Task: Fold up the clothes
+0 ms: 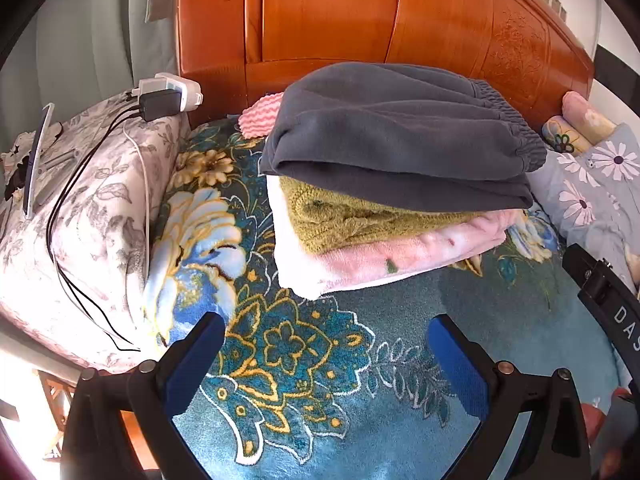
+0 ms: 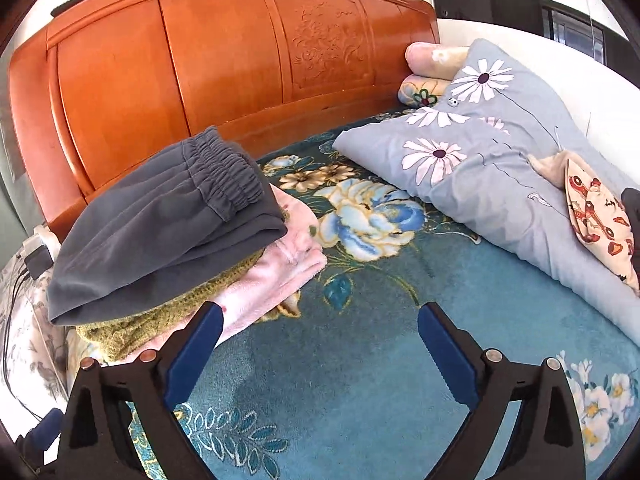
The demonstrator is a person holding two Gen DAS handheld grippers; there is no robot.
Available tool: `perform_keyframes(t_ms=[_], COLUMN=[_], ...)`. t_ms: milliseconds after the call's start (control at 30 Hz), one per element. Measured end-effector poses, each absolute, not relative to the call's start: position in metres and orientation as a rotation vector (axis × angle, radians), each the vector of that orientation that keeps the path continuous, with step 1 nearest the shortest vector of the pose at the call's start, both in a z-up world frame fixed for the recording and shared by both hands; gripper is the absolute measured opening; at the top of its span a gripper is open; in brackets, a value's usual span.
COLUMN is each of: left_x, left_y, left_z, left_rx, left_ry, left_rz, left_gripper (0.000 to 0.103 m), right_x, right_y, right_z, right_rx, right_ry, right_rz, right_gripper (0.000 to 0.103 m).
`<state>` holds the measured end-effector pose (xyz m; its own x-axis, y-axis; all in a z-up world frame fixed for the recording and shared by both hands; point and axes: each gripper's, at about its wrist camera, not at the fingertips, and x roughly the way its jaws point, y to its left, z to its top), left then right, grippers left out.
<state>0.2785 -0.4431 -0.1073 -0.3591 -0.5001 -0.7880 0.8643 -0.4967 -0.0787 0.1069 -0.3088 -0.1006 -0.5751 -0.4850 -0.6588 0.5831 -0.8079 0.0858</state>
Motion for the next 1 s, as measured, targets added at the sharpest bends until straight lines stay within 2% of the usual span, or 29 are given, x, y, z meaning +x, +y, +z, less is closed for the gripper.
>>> perform_keyframes(t_ms=[233, 467, 767, 1000], left_x=[0.287, 0.291, 0.285, 0.283], left_y=[-0.455, -0.463, -0.459, -0.457], left_z=[-0.109, -0.119, -0.118, -0.117], left_rx=[0.783, 0.716, 0.744, 0.758], left_ry=[0.673, 0.867, 0.859, 0.847], left_rz=[-1.862, -1.862, -1.867, -1.872], left_gripper=[0.103, 0.103, 0.103, 0.103], right_x=[0.108, 0.111, 0.117, 0.117], right_y=[-0.305, -0.309, -0.324, -0.324], right_z=[-0.099, -0.098, -0.103, -0.103], right_rx=[0.914, 0.888, 0.899, 0.905], right_ry=[0.172, 0.203, 0.28, 0.271], right_rz=[-2.363, -2.368, -2.319, -2.304], right_gripper=[0.099, 0.099, 0.099, 0.099])
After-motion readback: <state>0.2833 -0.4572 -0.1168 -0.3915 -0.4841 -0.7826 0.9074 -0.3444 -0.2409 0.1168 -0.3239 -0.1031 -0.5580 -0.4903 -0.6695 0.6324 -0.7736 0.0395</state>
